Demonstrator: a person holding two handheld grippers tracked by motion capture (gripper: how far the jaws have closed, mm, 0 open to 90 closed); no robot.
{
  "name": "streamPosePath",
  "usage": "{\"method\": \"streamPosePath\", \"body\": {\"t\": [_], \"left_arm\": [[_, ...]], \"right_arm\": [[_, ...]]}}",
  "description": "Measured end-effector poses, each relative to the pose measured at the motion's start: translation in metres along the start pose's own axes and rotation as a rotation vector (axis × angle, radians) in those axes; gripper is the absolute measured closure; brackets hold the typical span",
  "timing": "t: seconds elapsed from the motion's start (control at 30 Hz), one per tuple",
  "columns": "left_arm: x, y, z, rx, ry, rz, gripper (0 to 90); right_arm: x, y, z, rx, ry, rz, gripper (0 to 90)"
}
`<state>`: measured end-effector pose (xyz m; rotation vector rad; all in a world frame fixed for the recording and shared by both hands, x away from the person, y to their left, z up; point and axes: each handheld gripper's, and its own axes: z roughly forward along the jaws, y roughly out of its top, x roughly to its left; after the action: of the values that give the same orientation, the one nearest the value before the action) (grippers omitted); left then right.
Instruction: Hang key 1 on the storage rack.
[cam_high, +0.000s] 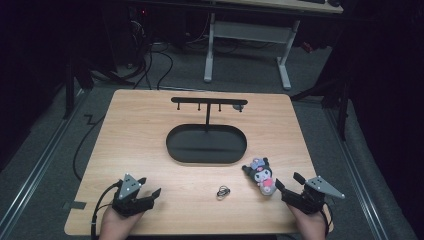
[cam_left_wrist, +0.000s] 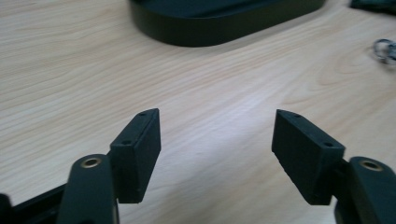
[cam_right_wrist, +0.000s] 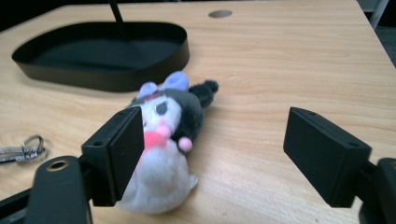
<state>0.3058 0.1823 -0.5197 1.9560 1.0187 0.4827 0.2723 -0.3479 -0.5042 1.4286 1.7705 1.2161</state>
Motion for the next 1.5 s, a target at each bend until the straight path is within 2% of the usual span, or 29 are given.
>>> {"method": "streamPosePath", "body": {"t": [0.1, 0.13, 0.33, 0.53, 0.6, 0.7, 0.8, 0.9, 0.97, 1.03, 1.13, 1.23, 1.3, 1.5], "left_arm": [[0.002, 0.000, 0.000, -0.015, -0.011, -0.005, 33.3], [0.002, 0.000, 0.000, -0.017, -0.009, 0.010, 33.3], [0.002, -0.001, -0.001, -0.022, -0.011, 0.026, 32.7], [0.007, -0.001, -0.005, -0.019, -0.013, -0.021, 33.6], [0.007, -0.001, -0.007, -0.018, -0.013, -0.020, 33.7], [0.009, -0.003, -0.013, -0.005, -0.012, -0.006, 33.6], [0.011, -0.015, -0.025, 0.011, -0.006, 0.011, 33.5], [0.014, -0.019, -0.031, 0.006, 0.002, -0.005, 33.6], [0.017, -0.017, -0.036, -0.028, 0.011, -0.020, 33.6], [0.019, -0.017, -0.036, -0.032, 0.014, -0.023, 33.8], [0.022, -0.021, -0.033, -0.008, -0.003, -0.030, 34.4], [0.022, -0.019, -0.034, -0.017, -0.010, -0.035, 34.4], [0.022, -0.019, -0.034, -0.018, -0.006, -0.026, 34.4], [0.024, -0.021, -0.032, -0.010, -0.016, -0.041, 34.2]], "right_arm": [[0.002, 0.000, 0.002, 0.009, -0.025, -0.020, 18.0], [0.002, 0.000, 0.003, 0.011, -0.032, -0.027, 18.0], [0.000, -0.003, 0.004, 0.036, -0.034, -0.042, 16.4], [-0.006, -0.002, 0.005, 0.039, -0.017, -0.040, 17.8], [-0.008, 0.000, 0.005, 0.037, -0.024, -0.052, 17.8], [-0.009, 0.000, 0.004, 0.036, -0.029, -0.057, 17.9], [-0.011, -0.003, 0.004, 0.056, -0.016, -0.063, 17.5], [-0.012, -0.004, 0.003, 0.063, -0.017, -0.063, 17.5], [-0.011, -0.005, 0.003, 0.076, -0.029, -0.079, 17.8], [-0.010, -0.006, 0.002, 0.085, -0.043, -0.087, 19.2], [-0.010, -0.007, 0.002, 0.090, -0.054, -0.091, 21.1], [-0.011, -0.007, 0.001, 0.098, -0.061, -0.091, 22.9], [-0.011, -0.006, 0.000, 0.101, -0.062, -0.083, 24.9], [-0.012, -0.005, -0.005, 0.128, -0.064, -0.090, 29.5]]}}
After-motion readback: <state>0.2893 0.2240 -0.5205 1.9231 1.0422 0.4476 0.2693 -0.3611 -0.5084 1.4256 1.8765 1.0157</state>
